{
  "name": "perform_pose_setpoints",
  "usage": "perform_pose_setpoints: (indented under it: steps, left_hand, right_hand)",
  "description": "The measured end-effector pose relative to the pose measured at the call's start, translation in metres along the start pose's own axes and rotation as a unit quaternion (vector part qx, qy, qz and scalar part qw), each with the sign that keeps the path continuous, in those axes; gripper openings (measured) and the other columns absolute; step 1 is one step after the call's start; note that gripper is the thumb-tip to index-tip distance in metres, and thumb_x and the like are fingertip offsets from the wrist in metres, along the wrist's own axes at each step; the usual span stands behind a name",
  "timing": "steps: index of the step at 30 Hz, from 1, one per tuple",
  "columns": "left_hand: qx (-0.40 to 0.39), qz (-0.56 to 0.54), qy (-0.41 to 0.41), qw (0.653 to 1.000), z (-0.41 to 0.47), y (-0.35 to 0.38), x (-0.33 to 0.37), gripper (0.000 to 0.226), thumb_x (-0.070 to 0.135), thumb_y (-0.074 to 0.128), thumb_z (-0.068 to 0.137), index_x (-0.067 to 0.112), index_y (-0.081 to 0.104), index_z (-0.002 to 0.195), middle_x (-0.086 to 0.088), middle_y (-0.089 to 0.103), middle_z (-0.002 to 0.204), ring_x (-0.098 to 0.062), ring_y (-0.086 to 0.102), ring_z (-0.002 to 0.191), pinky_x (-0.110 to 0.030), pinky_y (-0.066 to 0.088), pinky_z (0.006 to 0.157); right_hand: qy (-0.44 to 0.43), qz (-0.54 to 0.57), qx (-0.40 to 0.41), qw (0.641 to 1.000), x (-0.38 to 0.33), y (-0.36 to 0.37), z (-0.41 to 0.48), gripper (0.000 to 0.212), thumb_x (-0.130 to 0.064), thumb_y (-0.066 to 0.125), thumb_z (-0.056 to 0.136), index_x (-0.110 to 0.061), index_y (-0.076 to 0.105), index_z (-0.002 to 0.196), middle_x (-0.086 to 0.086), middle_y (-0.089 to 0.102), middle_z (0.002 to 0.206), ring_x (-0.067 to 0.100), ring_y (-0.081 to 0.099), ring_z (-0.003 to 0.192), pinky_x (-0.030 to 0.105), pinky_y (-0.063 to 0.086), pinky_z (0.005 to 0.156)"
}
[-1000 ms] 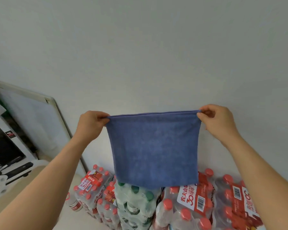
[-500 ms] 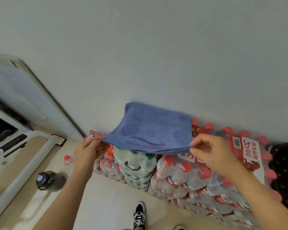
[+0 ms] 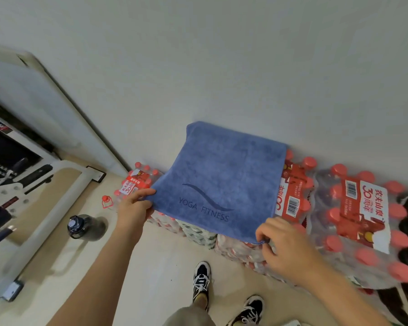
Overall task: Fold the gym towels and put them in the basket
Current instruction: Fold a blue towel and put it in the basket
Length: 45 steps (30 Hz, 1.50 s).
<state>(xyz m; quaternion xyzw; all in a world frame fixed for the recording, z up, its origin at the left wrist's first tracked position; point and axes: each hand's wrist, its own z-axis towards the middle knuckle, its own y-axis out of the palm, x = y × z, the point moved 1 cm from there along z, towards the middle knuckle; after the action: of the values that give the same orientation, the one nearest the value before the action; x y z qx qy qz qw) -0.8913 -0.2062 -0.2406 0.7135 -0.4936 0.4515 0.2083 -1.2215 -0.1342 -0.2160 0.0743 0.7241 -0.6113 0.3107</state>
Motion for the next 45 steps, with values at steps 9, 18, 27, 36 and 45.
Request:
perform_pose_setpoints:
  steps: [9, 18, 27, 36, 45]
  left_hand:
    - [-0.104, -0.045, -0.014, 0.994, 0.015, -0.018, 0.000, 0.019, 0.000, 0.064, 0.086, 0.015, 0.077, 0.084, -0.006, 0.068, 0.096, -0.020, 0.062, 0.083, -0.026, 0.054, 0.067]
    - [-0.269, 0.046, -0.087, 0.958, 0.008, -0.038, 0.005, 0.012, 0.007, 0.074, 0.076, 0.014, 0.074, 0.086, -0.015, 0.068, 0.093, -0.021, 0.058, 0.070, -0.025, 0.050, 0.056]
    - [-0.319, 0.098, 0.038, 0.942, 0.003, -0.025, 0.036, 0.054, -0.024, 0.070, 0.063, 0.017, 0.076, 0.098, -0.017, 0.070, 0.105, -0.025, 0.068, 0.091, -0.027, 0.057, 0.075]
    - [-0.370, 0.387, 0.071, 0.841, -0.008, -0.041, 0.040, 0.019, 0.010, 0.072, 0.082, 0.026, 0.077, 0.077, 0.005, 0.067, 0.062, -0.004, 0.060, 0.058, -0.016, 0.047, 0.060]
    - [-0.223, 0.103, 0.187, 0.951, -0.006, -0.011, 0.051, 0.023, 0.038, 0.073, 0.076, 0.024, 0.077, 0.093, -0.007, 0.075, 0.095, -0.022, 0.068, 0.088, -0.031, 0.053, 0.081]
  right_hand:
    - [-0.017, 0.025, 0.064, 0.997, 0.001, 0.004, -0.004, 0.022, -0.023, 0.047, 0.075, -0.020, 0.068, 0.069, -0.019, 0.047, 0.074, 0.002, 0.045, 0.074, 0.021, 0.043, 0.061]
    - [0.059, 0.172, 0.020, 0.983, 0.006, -0.009, -0.015, 0.015, -0.011, 0.053, 0.067, -0.025, 0.059, 0.062, -0.011, 0.054, 0.076, 0.010, 0.053, 0.072, 0.017, 0.039, 0.059]
    - [0.165, 0.290, 0.093, 0.938, 0.011, -0.048, 0.022, 0.029, 0.005, 0.045, 0.086, -0.018, 0.061, 0.076, 0.003, 0.052, 0.063, 0.005, 0.037, 0.049, 0.027, 0.030, 0.050]
    - [0.159, 0.220, -0.139, 0.952, 0.020, -0.062, 0.019, 0.038, 0.002, 0.053, 0.080, -0.032, 0.065, 0.069, -0.004, 0.054, 0.058, 0.005, 0.042, 0.054, 0.027, 0.035, 0.057]
    - [0.207, 0.304, 0.064, 0.928, 0.032, -0.081, 0.039, 0.035, 0.003, 0.054, 0.087, -0.022, 0.075, 0.076, 0.009, 0.071, 0.079, 0.022, 0.065, 0.073, 0.034, 0.049, 0.072]
